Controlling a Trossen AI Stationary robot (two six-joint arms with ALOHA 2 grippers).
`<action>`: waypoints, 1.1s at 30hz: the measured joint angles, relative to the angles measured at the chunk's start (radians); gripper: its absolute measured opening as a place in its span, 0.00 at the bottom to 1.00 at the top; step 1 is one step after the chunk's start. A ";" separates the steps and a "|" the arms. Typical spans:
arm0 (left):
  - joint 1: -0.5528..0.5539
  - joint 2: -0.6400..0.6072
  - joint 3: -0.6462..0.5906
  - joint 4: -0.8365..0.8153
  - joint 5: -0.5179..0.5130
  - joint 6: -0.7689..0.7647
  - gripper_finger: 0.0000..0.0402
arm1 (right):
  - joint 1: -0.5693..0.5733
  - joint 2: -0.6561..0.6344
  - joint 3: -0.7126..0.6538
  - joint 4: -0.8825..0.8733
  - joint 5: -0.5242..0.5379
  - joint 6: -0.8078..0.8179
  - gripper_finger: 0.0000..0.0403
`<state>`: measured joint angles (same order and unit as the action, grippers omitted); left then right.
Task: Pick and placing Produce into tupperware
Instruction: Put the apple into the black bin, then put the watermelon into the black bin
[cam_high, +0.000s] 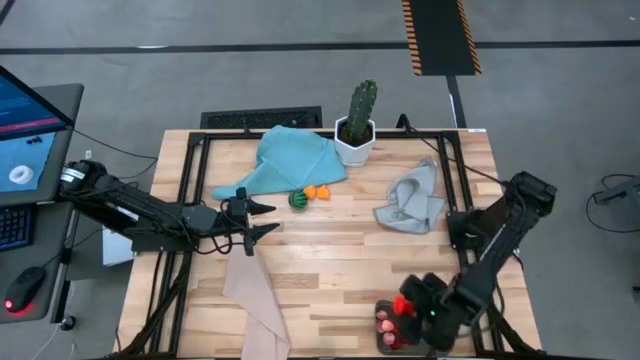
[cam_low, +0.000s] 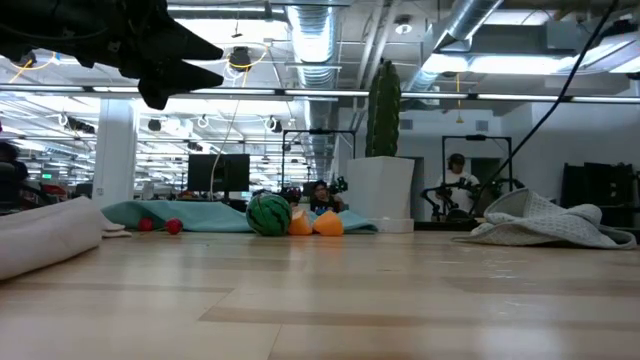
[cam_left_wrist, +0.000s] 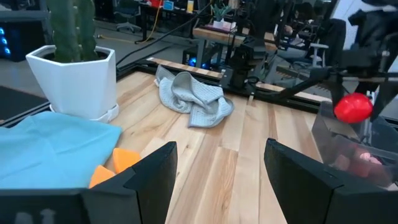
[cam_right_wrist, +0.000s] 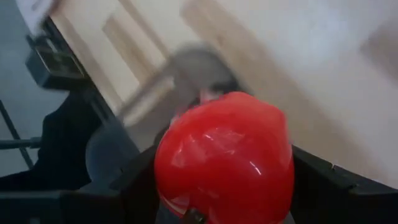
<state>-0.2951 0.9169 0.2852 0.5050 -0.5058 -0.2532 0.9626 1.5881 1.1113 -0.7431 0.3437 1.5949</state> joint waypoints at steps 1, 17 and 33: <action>0.000 0.000 0.000 0.001 0.000 -0.004 0.57 | 0.020 0.012 0.000 0.003 -0.002 0.033 0.74; 0.000 0.000 0.000 0.000 -0.004 -0.017 0.57 | 0.068 0.125 0.000 0.038 -0.134 0.179 0.97; 0.000 0.000 0.000 0.000 -0.003 -0.016 0.57 | -0.034 -0.029 0.000 0.048 0.008 -0.143 0.97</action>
<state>-0.2951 0.9169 0.2852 0.5053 -0.5091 -0.2690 0.9283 1.5593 1.1114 -0.6947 0.3518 1.4515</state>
